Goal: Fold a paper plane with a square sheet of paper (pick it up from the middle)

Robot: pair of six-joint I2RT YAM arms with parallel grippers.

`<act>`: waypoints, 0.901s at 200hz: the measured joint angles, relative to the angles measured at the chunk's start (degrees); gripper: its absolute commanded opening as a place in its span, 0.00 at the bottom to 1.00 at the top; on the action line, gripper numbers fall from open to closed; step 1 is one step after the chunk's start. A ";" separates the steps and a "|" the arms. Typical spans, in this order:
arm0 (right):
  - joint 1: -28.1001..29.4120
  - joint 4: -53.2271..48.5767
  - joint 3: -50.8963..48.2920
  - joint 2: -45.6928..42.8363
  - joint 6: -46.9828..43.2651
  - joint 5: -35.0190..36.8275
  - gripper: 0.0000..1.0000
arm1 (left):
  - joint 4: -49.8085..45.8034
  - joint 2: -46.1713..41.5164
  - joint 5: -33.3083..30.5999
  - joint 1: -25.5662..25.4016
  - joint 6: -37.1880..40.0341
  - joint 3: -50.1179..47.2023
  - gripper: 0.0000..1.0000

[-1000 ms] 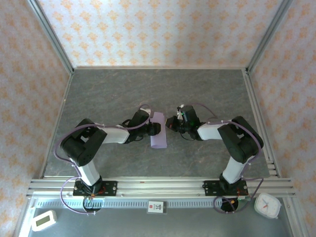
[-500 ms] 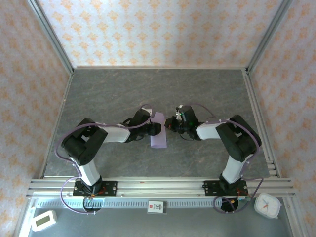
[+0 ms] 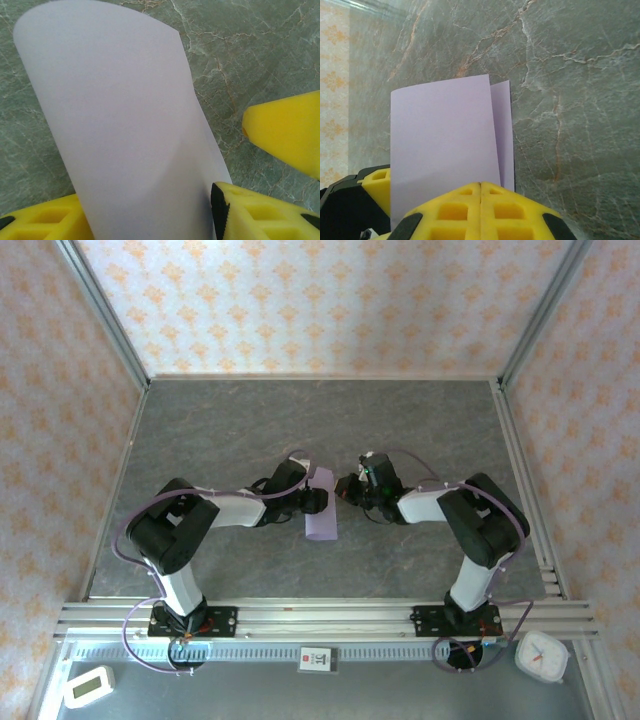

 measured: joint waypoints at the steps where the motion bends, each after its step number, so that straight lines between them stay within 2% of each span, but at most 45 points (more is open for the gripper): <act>1: 0.02 0.11 -0.04 0.00 0.02 -0.13 0.00 | 0.00 0.00 0.00 0.00 0.00 0.00 0.58; 112: 0.66 4.46 -0.98 4.00 2.82 -5.05 0.00 | -0.07 0.00 0.02 0.00 -0.02 0.09 0.58; 180: 0.76 4.37 -0.98 4.55 3.26 -4.79 0.00 | -1.09 -0.04 0.00 -0.26 -0.07 0.72 0.66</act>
